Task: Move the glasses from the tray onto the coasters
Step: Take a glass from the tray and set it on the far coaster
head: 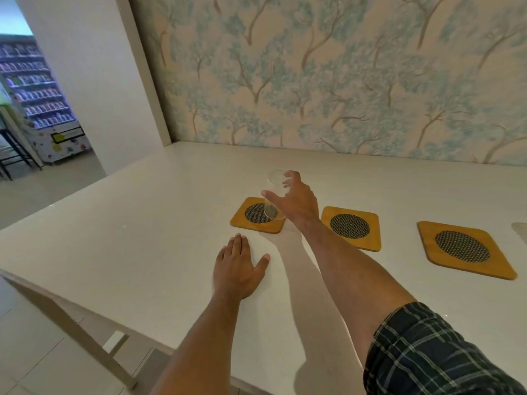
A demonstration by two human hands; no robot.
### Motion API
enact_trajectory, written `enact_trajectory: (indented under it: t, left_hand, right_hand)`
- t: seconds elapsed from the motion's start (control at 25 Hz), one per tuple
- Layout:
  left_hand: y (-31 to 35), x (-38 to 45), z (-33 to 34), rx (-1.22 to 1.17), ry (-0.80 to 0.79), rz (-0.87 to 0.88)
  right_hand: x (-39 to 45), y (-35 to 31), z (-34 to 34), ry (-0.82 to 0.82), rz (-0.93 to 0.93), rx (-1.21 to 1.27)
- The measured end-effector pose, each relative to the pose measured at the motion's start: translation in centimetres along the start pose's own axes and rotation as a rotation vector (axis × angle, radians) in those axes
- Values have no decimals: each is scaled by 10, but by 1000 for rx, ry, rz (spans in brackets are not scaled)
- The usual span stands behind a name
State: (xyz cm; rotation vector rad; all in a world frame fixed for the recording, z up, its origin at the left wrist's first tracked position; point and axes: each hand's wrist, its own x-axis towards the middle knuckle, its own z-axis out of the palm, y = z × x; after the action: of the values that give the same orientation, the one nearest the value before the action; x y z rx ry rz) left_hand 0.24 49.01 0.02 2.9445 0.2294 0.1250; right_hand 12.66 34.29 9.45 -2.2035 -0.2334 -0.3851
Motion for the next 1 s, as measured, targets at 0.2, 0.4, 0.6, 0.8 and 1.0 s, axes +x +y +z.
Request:
enact_trajectory:
  t: [0.2,0.4,0.6,0.8,1.0]
  left_hand:
    - [3,-2,-1,73,-18,0]
    - [1,0,2,70,-4,10]
    - [0,1,6,61,13,18]
    - [1,2,6,71,19,11]
    - [1,1,5,76,12,7]
  right_hand:
    - [13,-7,23,-38,20,43]
    - [25,-9,39,-79,20,40]
    - [36,-11,52,-111,17,-6]
    - [37,-9,62,-147,29,-42]
    - [37,-9,66,-151,34,-69]
